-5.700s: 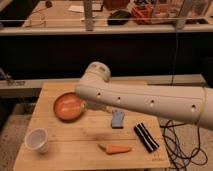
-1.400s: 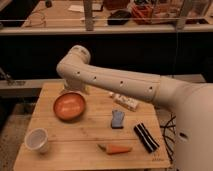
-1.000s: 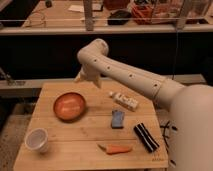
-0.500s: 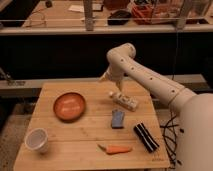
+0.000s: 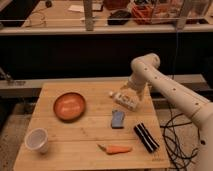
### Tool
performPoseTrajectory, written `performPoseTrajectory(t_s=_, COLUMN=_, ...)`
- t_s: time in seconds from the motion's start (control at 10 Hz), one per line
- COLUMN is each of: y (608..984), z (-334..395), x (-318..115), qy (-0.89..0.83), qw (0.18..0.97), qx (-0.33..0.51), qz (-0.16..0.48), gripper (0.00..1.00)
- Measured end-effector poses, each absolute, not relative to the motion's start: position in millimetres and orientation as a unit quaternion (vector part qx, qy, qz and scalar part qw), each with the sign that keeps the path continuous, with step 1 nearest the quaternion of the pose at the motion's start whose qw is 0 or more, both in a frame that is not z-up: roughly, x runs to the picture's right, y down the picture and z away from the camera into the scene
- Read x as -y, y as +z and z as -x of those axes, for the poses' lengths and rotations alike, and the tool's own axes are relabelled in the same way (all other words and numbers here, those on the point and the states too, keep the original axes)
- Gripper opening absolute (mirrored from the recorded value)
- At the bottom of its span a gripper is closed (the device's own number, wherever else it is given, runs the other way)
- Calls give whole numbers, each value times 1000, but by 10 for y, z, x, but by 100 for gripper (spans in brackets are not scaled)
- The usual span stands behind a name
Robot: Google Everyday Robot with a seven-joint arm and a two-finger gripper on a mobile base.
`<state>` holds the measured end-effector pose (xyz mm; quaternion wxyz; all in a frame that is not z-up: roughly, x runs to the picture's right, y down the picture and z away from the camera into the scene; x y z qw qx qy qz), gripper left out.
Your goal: Move the arm in a circular motion
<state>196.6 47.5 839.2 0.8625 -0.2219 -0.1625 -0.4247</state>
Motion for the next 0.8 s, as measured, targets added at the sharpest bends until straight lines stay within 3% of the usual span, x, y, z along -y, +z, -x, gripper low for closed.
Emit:
performPoseTrajectory(t_s=0.4, y=7743, z=-2345, x=-1231, qy=-417, qw=865, qx=137, qz=243, gripper=80)
performPoseTrajectory(t_s=0.8, y=7076, z=-1920, x=-1593, qy=-471, qw=841, qx=125, qz=235, gripper=80)
